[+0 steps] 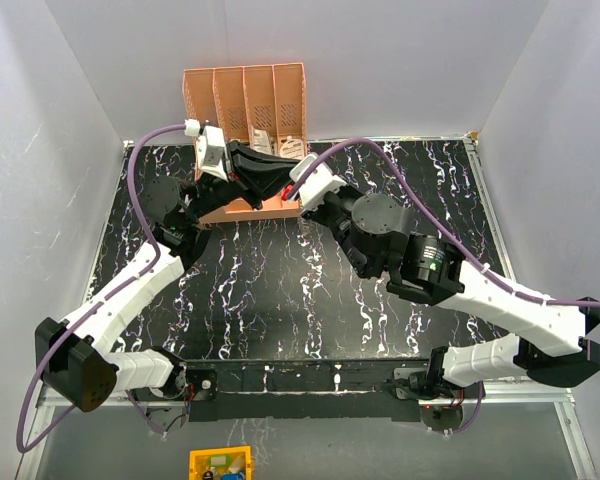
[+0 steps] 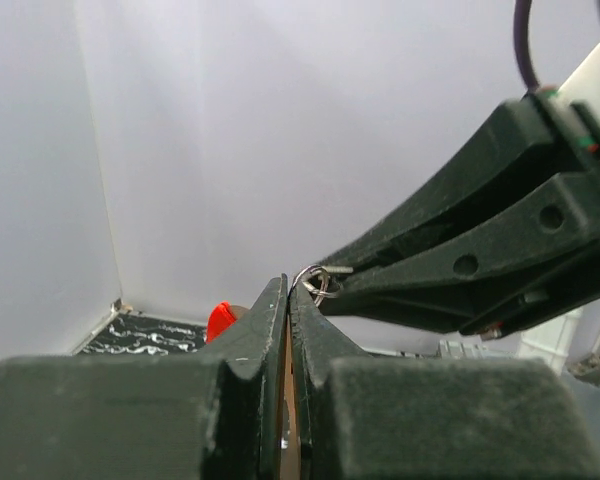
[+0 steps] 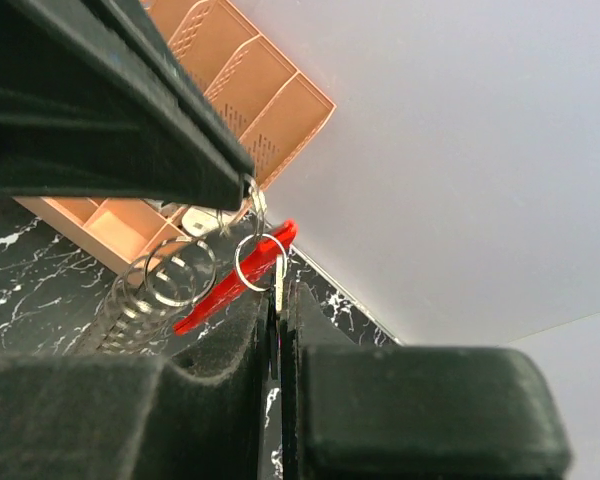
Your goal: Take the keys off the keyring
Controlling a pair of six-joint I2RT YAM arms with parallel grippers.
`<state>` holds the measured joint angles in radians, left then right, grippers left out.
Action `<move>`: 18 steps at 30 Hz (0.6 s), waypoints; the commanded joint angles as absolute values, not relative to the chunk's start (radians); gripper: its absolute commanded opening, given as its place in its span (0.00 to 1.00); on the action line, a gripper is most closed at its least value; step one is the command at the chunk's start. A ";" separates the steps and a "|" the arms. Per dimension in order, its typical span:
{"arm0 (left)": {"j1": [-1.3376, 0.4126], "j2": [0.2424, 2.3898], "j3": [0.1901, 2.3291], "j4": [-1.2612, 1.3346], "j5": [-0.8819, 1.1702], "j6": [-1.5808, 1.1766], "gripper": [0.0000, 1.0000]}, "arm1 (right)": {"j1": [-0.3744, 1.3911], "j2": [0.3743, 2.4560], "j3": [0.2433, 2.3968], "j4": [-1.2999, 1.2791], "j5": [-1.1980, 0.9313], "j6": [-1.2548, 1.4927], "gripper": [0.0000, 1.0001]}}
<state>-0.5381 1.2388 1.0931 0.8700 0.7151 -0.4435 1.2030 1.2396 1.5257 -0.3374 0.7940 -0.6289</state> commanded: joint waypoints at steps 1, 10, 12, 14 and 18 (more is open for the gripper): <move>-0.537 1.215 1.095 1.062 0.644 -0.512 0.00 | 1.207 1.197 1.500 -0.290 0.806 -0.562 0.00; -0.536 1.273 1.071 1.289 0.595 -0.678 0.00 | 1.207 1.182 1.447 -0.247 0.772 -0.525 0.00; -0.537 1.289 1.077 1.306 0.603 -0.697 0.00 | 1.207 1.181 1.446 -0.234 0.772 -0.531 0.00; -0.537 1.289 1.081 1.289 0.613 -0.694 0.00 | 1.207 1.180 1.447 -0.220 0.779 -0.545 0.00; -0.536 1.256 1.057 1.176 0.631 -0.624 0.00 | 1.207 1.174 1.466 -0.201 0.806 -0.591 0.00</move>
